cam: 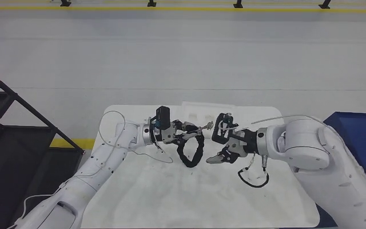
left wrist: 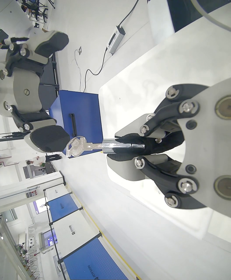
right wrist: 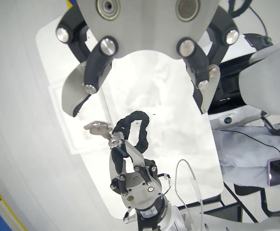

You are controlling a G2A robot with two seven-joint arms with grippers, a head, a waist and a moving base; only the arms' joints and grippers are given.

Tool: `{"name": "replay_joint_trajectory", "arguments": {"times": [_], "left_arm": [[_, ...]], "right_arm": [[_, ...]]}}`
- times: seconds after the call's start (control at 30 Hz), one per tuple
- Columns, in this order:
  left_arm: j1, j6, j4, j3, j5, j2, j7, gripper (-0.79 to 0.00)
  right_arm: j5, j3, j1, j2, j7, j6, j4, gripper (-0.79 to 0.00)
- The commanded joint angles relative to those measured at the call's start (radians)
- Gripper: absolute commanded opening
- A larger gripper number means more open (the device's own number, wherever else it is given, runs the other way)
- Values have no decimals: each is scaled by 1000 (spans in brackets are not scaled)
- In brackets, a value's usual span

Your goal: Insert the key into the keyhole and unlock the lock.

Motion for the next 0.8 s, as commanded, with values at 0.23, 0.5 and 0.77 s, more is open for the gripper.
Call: {"name": "replay_joint_trajectory", "arguments": {"times": [0.23, 0.5, 0.77], "left_arm": [[4, -20, -16, 0, -12, -6, -35, -785], [8, -22, -12, -6, -9, -10, -36, -785], [6, -30, -3, -6, 9, -13, -31, -785]], "right_arm": [[-115, -98, 30, -15, -71, -33, 18, 0], [-120, -113, 52, -17, -74, -14, 16, 0], [-228, -63, 41, 2, -106, -170, 4, 0]]}}
